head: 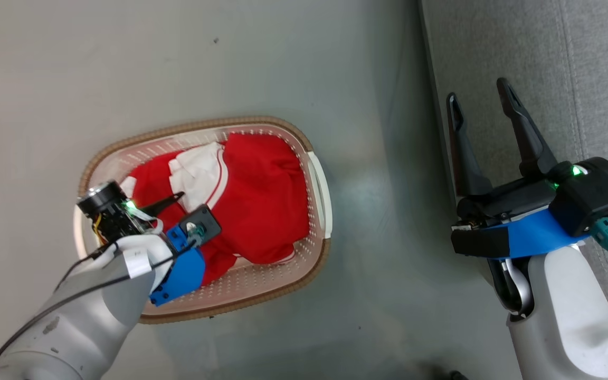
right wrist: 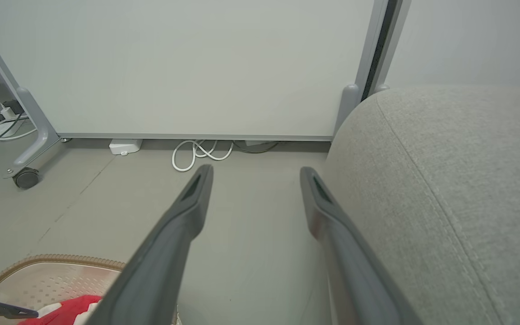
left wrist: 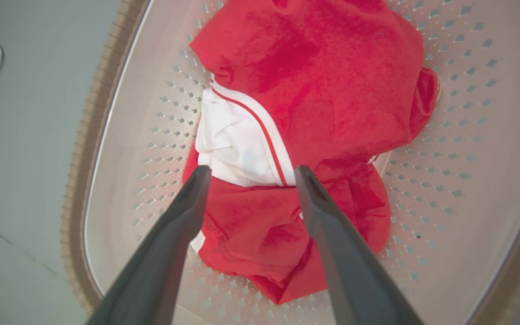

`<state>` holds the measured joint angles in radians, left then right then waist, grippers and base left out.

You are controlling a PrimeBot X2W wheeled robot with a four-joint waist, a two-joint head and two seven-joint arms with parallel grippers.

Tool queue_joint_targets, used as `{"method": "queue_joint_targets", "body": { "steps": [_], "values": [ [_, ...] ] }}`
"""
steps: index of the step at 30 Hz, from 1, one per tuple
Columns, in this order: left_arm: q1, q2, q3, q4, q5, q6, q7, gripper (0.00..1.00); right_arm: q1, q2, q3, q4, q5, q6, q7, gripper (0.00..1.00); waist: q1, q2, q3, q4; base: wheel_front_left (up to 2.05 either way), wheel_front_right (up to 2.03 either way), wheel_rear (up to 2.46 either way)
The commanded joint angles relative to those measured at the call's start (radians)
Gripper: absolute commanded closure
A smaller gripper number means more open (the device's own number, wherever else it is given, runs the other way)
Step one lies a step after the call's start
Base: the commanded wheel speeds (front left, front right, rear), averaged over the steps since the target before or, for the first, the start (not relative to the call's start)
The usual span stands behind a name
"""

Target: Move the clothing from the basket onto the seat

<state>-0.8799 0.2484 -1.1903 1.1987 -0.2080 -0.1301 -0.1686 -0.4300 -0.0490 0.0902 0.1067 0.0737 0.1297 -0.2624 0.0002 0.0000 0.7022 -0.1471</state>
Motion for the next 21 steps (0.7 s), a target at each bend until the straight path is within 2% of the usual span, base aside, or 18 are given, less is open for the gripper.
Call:
{"method": "queue_joint_targets", "body": {
  "steps": [1, 12, 21],
  "values": [
    [-0.034, 0.006, -0.02, 0.016, -0.021, 0.0, 0.034, 0.0, -0.023, -0.003, 0.005, -0.011, 0.007, 0.002, -0.004, 0.0, -0.0002, 0.0, 0.05, -0.023, 0.0, 0.0, 0.0],
    [-0.059, 0.036, -0.086, 0.012, -0.093, 0.0, 0.261, 0.0, -0.042, -0.002, 0.015, -0.035, 0.031, 0.002, -0.004, 0.0, -0.0002, 0.0, 0.137, -0.057, 0.0, 0.0, 0.0],
    [-0.071, 0.079, -0.093, -0.026, 0.031, 0.0, 0.378, 0.0, -0.056, -0.002, 0.02, -0.06, 0.035, 0.002, -0.004, 0.0, -0.0002, 0.0, 0.213, -0.078, 0.0, 0.0, 0.0]
  ]
}}
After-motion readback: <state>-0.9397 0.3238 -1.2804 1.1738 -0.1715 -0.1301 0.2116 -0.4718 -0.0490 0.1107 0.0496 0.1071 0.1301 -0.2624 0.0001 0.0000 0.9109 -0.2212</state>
